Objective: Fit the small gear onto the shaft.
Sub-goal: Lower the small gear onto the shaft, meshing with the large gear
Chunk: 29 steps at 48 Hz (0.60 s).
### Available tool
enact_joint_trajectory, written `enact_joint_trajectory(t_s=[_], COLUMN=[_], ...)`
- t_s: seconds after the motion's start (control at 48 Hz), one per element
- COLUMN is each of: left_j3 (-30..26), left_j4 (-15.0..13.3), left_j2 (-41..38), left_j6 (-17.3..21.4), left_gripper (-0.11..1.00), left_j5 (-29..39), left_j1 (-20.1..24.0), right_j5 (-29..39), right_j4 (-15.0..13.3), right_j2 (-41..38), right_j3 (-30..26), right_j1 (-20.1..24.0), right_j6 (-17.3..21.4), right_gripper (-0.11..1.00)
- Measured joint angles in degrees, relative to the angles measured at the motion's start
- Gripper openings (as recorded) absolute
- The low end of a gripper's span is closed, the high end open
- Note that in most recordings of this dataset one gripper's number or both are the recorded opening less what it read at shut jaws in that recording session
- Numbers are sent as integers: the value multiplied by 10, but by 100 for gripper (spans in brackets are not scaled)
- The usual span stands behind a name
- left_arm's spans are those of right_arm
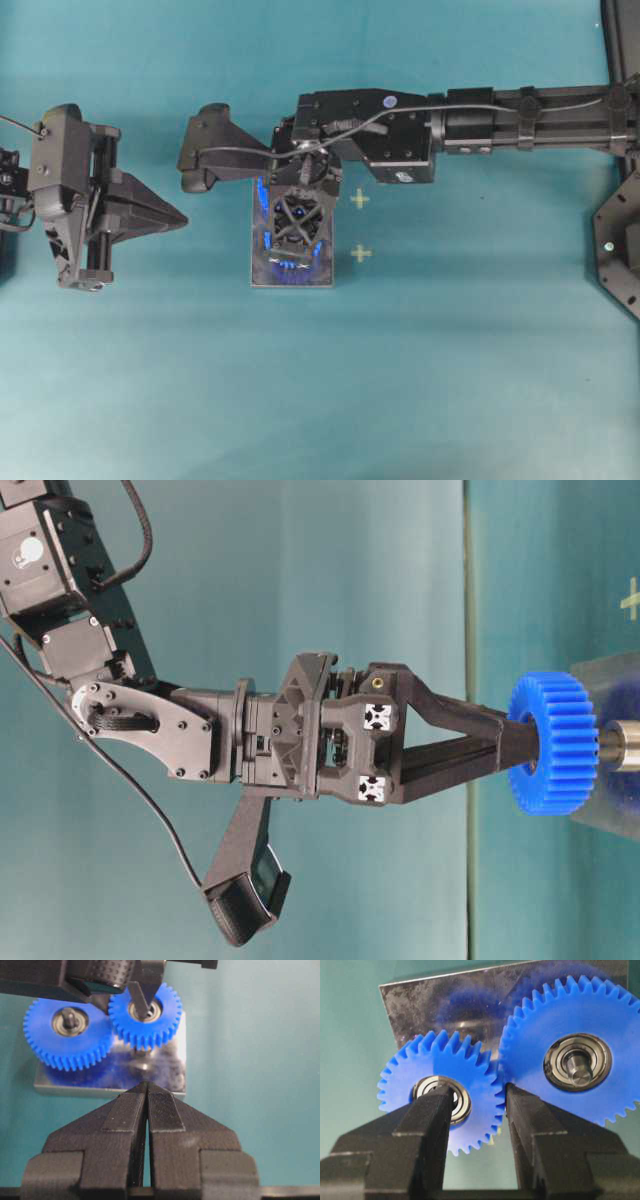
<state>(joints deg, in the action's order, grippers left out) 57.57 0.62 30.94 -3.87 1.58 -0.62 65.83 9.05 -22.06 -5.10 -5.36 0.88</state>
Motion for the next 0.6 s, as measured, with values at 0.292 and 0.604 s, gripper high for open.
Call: enact_joint_trajectory(t_s=[0.292,0.604], left_j3=[0,0], left_j4=[0,1], left_j2=[1,1], left_j6=[0,1], left_gripper=[0,0], left_j5=[0,0], left_j1=[0,0], right_j5=[-2,-2], right_j4=[2,1], right_j2=[0,-1], right_j3=[-1,0], right_j1=[-3,-4], right_j6=[0,4], right_gripper=[36,69])
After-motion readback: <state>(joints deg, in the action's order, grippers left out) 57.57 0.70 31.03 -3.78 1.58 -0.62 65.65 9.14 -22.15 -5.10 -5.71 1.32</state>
